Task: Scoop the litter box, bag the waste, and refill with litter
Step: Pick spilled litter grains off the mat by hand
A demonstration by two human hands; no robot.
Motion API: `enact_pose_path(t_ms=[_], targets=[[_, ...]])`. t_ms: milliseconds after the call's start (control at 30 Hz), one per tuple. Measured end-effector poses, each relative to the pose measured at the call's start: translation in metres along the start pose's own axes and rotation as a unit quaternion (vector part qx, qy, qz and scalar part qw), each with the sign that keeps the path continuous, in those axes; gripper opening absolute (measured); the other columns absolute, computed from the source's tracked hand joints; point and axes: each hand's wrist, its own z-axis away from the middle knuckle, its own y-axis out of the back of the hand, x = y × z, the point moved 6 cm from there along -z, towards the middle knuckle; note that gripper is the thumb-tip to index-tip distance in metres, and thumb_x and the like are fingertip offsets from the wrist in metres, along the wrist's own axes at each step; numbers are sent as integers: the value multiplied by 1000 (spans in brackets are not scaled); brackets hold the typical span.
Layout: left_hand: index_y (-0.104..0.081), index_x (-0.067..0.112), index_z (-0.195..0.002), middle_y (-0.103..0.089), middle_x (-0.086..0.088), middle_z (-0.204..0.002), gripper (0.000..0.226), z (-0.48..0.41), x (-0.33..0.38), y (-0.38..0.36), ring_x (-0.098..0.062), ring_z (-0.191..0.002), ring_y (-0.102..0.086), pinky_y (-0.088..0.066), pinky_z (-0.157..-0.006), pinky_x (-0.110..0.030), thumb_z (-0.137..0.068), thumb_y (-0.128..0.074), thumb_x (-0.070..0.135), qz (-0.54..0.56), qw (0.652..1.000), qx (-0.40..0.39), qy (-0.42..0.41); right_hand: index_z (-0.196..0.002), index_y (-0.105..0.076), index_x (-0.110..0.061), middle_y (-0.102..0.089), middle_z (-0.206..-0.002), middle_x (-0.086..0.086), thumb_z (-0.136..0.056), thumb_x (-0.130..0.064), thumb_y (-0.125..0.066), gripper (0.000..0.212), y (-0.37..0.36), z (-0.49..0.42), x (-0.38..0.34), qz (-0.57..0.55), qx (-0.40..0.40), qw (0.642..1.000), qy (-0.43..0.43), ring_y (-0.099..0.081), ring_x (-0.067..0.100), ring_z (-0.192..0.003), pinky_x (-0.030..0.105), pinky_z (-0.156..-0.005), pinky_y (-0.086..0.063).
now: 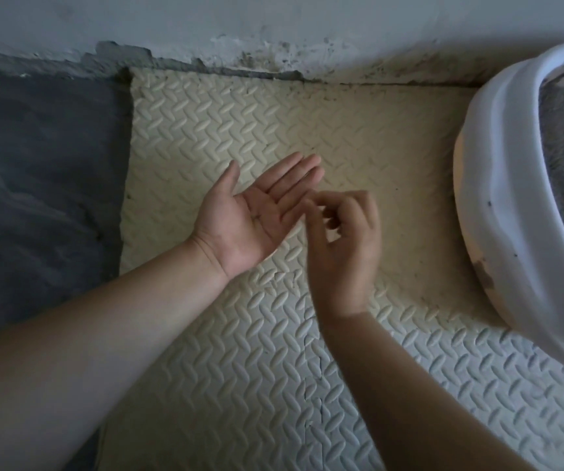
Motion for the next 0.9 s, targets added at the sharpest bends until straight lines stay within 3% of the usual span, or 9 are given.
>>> enact_pose_path(t_ms=[167, 333, 633, 900], targets=[[-49, -7, -130, -52, -21, -136, 84, -4, 6, -9, -31, -125, -51, -37, -107, -42, -96, -11, 59, -8, 1000, -6, -27, -90, -72, -13, -53, -79, -5, -86, -20, -69, 9, -21, 26, -12, -37, -10, 998, -42, -51, 12, -71, 37, -65, -49], [-48, -5, -132, -52, -18, -137, 83, -1, 11, -16, -27, -128, -49, -36, -109, -39, -96, -8, 59, -26, 999, -5, -40, -92, -76, -18, -49, -72, -4, -84, -19, -72, 9, -20, 26, -18, -32, 7, 999, -30, -48, 13, -66, 36, -61, -48], [-48, -7, -131, -44, -16, -143, 83, 5, 32, -37, -27, -133, -42, -32, -111, -38, -97, -10, 59, 29, 996, -27, -77, -117, -67, -16, -51, -74, 2, -91, -10, -62, 27, -17, 12, -35, -4, -45, 990, 132, -48, 17, -67, 36, -62, -45], [-44, -7, -134, -41, -17, -144, 83, 2, 38, -50, -26, -134, -38, -30, -113, -38, -97, -9, 59, 35, 995, -44, -84, -118, -66, -10, -50, -77, -1, -94, -10, -54, 27, -24, 3, -40, -55, -23, 994, 88, -49, 14, -68, 29, -65, -46]])
